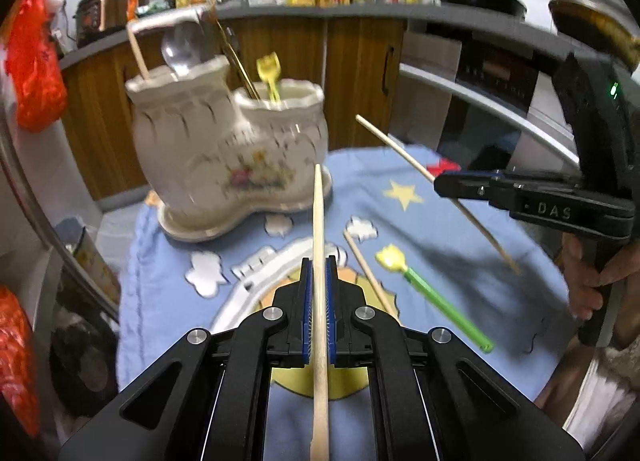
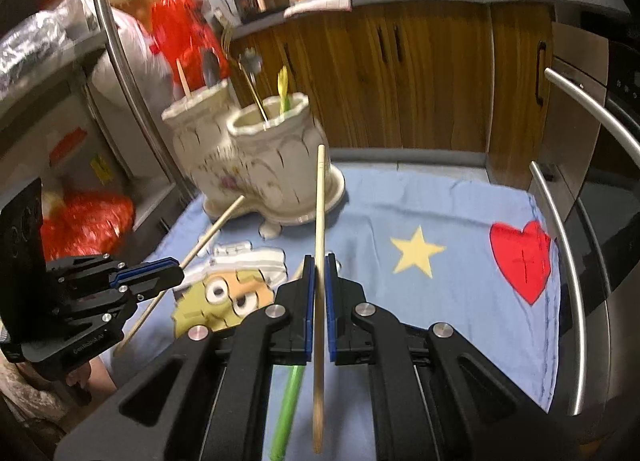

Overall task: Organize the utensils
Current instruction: 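Lift both chopsticks upright and carry them over the ceramic holder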

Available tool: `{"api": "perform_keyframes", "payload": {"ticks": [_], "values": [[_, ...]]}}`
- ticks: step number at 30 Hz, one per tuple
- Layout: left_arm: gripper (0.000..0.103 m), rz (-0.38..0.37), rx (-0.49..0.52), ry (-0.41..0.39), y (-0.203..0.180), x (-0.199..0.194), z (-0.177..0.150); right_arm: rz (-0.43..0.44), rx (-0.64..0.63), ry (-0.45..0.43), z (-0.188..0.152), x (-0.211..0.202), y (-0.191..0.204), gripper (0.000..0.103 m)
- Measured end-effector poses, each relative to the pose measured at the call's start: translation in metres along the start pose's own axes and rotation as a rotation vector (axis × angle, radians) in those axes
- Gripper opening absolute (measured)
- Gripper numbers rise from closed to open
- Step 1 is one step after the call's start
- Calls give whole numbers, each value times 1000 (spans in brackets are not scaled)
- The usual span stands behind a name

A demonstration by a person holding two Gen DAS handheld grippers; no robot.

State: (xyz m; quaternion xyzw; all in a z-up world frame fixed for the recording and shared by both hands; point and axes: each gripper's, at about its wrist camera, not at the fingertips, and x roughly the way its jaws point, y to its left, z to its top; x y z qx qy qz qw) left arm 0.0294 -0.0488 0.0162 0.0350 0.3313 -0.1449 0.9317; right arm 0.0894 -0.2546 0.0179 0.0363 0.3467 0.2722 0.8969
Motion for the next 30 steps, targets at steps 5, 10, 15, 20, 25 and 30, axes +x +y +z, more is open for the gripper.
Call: {"api": "perform_keyframes", "payload": {"ticks": [5,10,15,20,25,30], "values": [[7,19,-9,-81,12,-17,11,25,14,-77,14,-8,3,5],[7,5,-24,-126,18,-26,24,50,16,-116,26,-7,12,5],[7,34,0,-207,25,-43,40,76,21,-174,40,-13,17,5],[6,56,3,-270,42,-52,65,116,32,-251,67,-13,23,5],[6,84,-1,-367,62,-64,92,129,7,-317,91,-4,31,5],[6,54,-57,-459,86,-63,123,151,41,-366,115,14,28,5]]}}
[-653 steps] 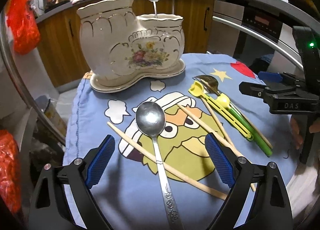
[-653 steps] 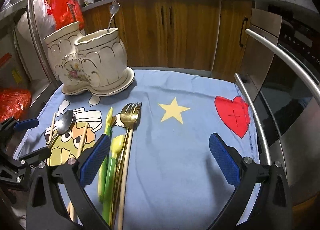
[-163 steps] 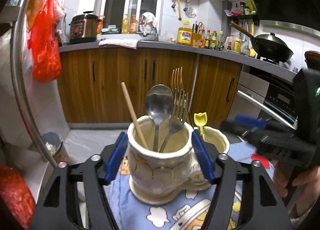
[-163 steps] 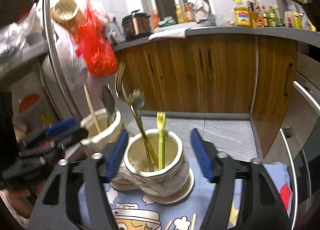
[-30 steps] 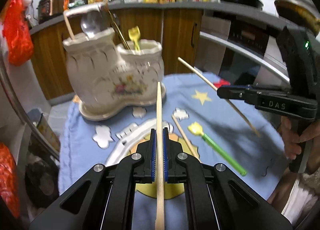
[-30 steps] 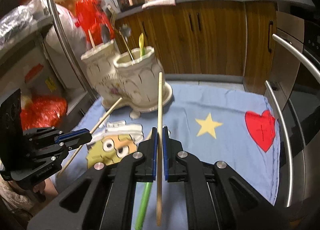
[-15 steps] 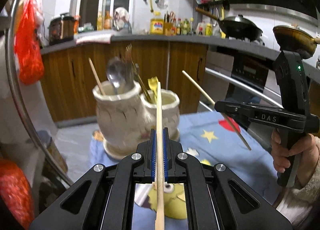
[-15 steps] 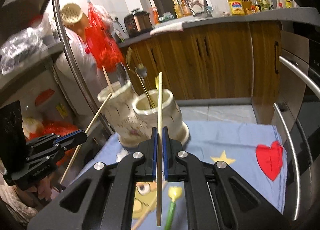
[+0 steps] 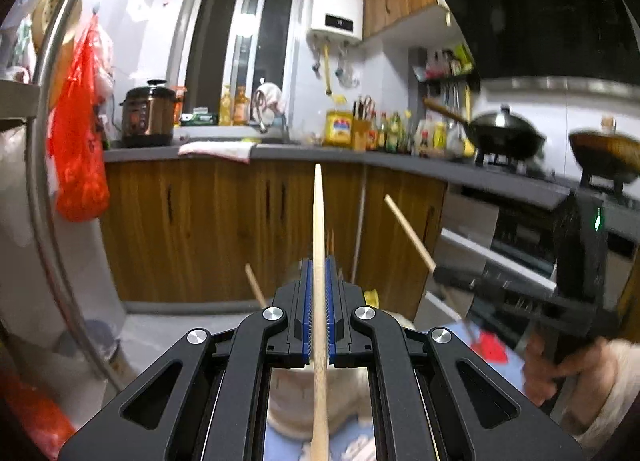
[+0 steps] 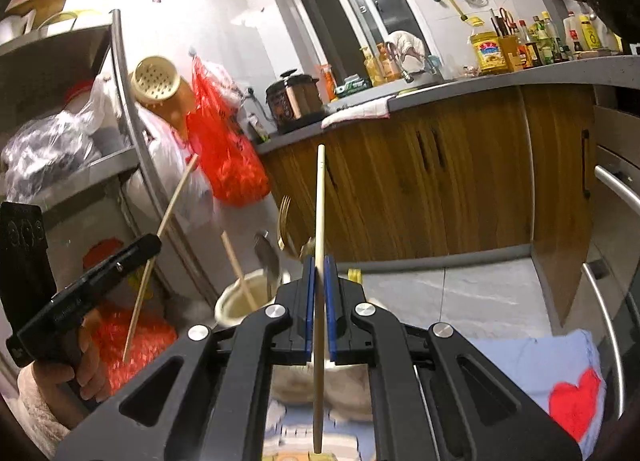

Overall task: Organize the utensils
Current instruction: 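Lift both chopsticks upright and carry them over the ceramic holder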

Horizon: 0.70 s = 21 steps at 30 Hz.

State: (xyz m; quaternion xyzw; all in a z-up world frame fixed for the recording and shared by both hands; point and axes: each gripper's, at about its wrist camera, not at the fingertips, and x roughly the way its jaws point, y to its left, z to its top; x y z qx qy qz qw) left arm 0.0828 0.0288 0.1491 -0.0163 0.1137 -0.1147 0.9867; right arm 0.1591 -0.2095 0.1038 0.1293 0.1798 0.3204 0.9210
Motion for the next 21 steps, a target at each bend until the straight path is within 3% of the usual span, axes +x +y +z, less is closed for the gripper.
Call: {"api": "perform_keyframes", "payload": {"ticks": [7,21], "values": [[6,-38,-93,-52,18,37,6,10,36,-68,9,28,-9,5],[6,32,-110,-156,26,84,-10,-7,59,-114,-2,70,-23,5]]}}
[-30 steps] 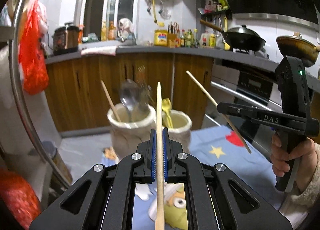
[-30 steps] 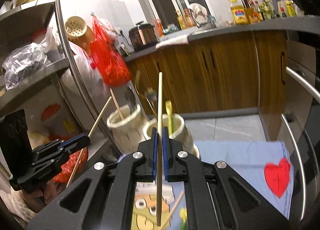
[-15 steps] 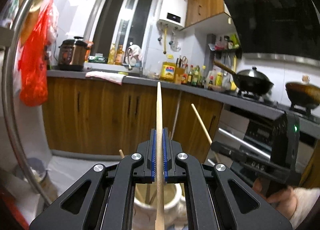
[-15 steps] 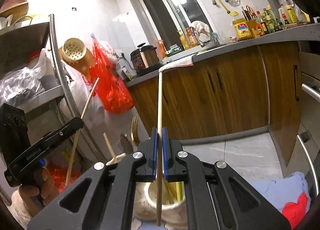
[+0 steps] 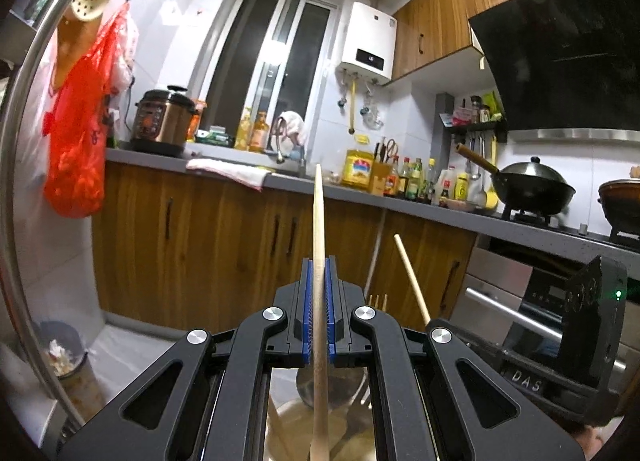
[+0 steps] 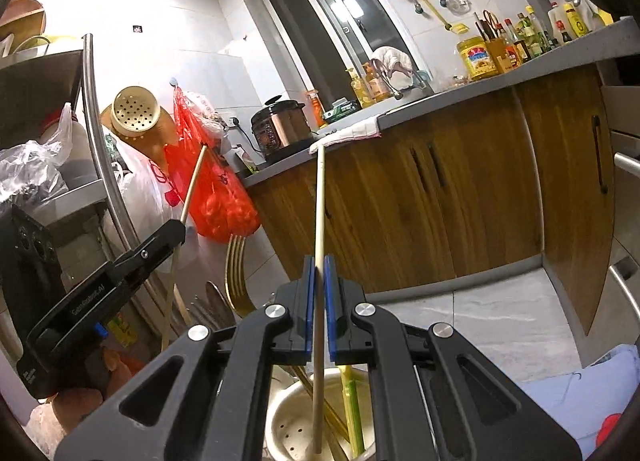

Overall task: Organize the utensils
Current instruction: 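Lift both chopsticks upright and carry them over the ceramic holder, then drop the right tool's chopstick into the smaller cup while the left tool drops its own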

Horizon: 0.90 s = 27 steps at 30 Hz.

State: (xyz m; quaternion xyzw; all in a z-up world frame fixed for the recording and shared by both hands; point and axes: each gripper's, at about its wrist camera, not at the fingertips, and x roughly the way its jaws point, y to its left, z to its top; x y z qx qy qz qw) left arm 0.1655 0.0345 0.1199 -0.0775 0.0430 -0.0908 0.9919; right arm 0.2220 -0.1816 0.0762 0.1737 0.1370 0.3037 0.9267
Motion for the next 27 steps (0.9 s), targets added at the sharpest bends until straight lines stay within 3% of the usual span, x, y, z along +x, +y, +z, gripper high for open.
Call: {"api": "perform_keyframes", "payload": {"ticks": [15,22,27], "values": [[7,-21,39,16,0,-15,-15,-30,-78,18,-19,0,2,5],[7,-37,71,93,-6,-31,-27,-34,-165,83,-32,-14,11,5],[7,-39,62,197,-9,-35,-37,-39,-205,147,-42,-29,15,5]]}}
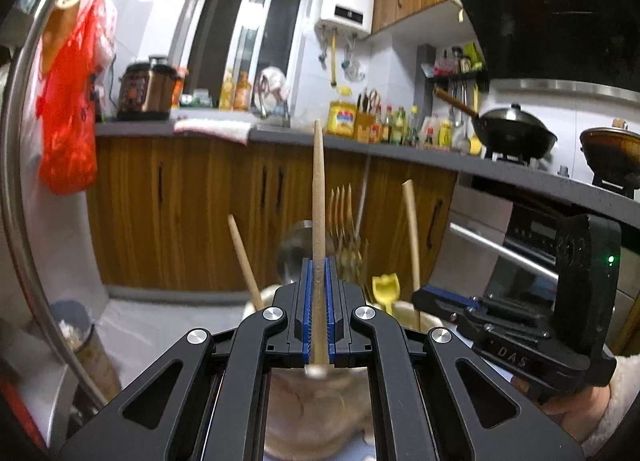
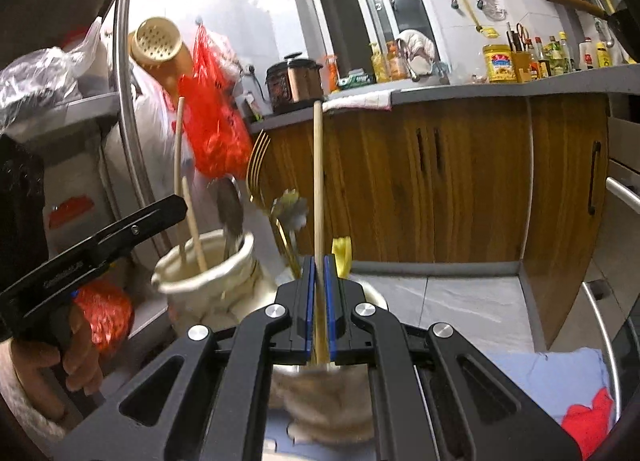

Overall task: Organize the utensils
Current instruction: 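Drop the right tool's chopstick into the smaller cup while the left tool drops its own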

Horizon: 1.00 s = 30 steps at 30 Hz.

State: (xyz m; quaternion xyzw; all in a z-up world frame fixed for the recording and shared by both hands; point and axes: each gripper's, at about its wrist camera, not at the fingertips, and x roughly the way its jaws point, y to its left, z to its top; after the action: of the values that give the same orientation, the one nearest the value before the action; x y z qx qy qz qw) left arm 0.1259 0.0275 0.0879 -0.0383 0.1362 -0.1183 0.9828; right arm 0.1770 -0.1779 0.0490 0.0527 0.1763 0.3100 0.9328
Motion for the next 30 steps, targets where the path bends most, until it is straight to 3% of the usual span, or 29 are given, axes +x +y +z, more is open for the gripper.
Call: {"api": "perform_keyframes", "payload": {"ticks": [11,23,28,30], "values": [[7,26,21,144,-2,-3,-9,50,32,122,-9,-2,-1,5],[7,37,48,151,-6,-2,-10,55,13,139,-9,-4,4,5],[15,42,31,148,-3,-3,-9,62,28,143,-7,-3,2,6],[19,45,28,147,-2,-3,-10,63,32,141,-6,-4,2,13]]}}
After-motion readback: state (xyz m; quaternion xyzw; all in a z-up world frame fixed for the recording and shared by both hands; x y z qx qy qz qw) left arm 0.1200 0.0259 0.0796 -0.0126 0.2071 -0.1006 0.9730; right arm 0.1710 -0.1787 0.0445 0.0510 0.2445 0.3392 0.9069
